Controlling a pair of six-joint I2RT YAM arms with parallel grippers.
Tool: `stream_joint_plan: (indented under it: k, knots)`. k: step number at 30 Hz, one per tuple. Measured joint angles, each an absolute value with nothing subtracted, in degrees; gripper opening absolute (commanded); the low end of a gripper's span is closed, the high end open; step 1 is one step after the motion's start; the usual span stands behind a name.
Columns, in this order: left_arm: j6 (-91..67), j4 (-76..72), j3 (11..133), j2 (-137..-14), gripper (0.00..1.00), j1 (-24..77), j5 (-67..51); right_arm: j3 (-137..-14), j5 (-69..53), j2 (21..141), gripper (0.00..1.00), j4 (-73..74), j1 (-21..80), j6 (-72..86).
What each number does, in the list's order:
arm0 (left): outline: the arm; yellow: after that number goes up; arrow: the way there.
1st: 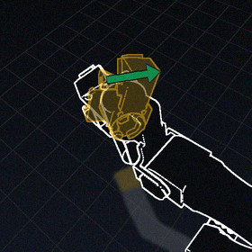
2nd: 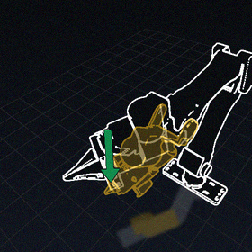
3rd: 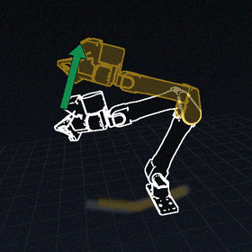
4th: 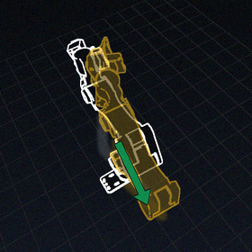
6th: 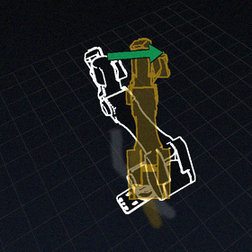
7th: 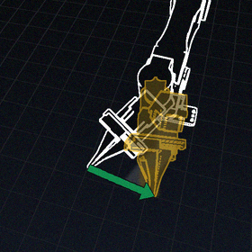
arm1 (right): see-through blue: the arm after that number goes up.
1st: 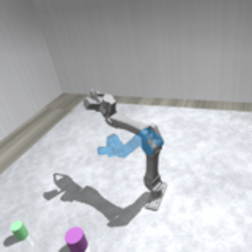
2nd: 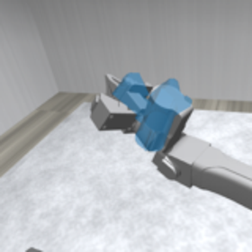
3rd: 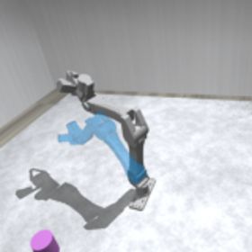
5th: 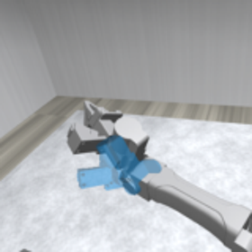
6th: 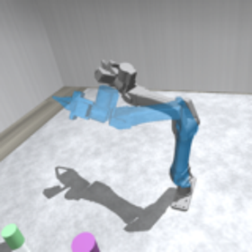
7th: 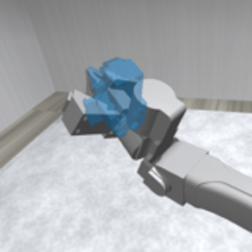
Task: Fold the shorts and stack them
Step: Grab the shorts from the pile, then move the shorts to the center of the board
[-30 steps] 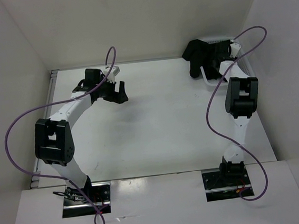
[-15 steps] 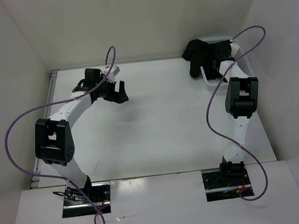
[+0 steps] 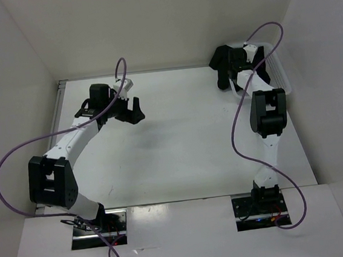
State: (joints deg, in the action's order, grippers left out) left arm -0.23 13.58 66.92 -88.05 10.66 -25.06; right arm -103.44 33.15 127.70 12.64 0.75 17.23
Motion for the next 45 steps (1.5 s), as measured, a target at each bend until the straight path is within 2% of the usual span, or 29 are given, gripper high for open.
stream_joint_plan:
  k: [9,19,26,32,37,41,44,45]
  knots:
    - [-0.3,11.4,64.3,-85.8,1.00,10.7,-25.4,-103.8,36.2,120.7,0.00,13.0,3.3,17.3]
    - [-0.2,9.8,61.4,-79.4,1.00,10.7,-25.6,-110.0,40.3,113.6,0.00,12.6,7.0,13.8]
    - [-0.3,8.1,58.7,-76.3,1.00,10.7,-25.7,-125.0,36.8,111.4,0.00,9.5,10.2,5.0]
    - [-0.3,6.9,55.8,-72.4,1.00,10.7,-22.8,-145.0,25.5,111.7,0.00,14.0,23.6,5.2]
    - [-0.3,5.4,52.9,-67.7,1.00,7.9,-20.2,-158.2,19.4,113.6,0.00,17.3,34.1,12.6]
    - [-0.2,4.4,52.2,-64.6,1.00,2.4,-18.7,-157.9,18.8,113.6,0.00,21.9,35.7,21.7]
    - [-0.2,3.0,52.1,-62.7,1.00,-1.4,-17.8,-149.4,20.5,112.8,0.05,24.8,35.6,27.7]
    - [-0.2,2.3,52.1,-62.3,1.00,-2.5,-17.7,-146.5,20.9,112.8,0.11,25.7,35.5,29.1]
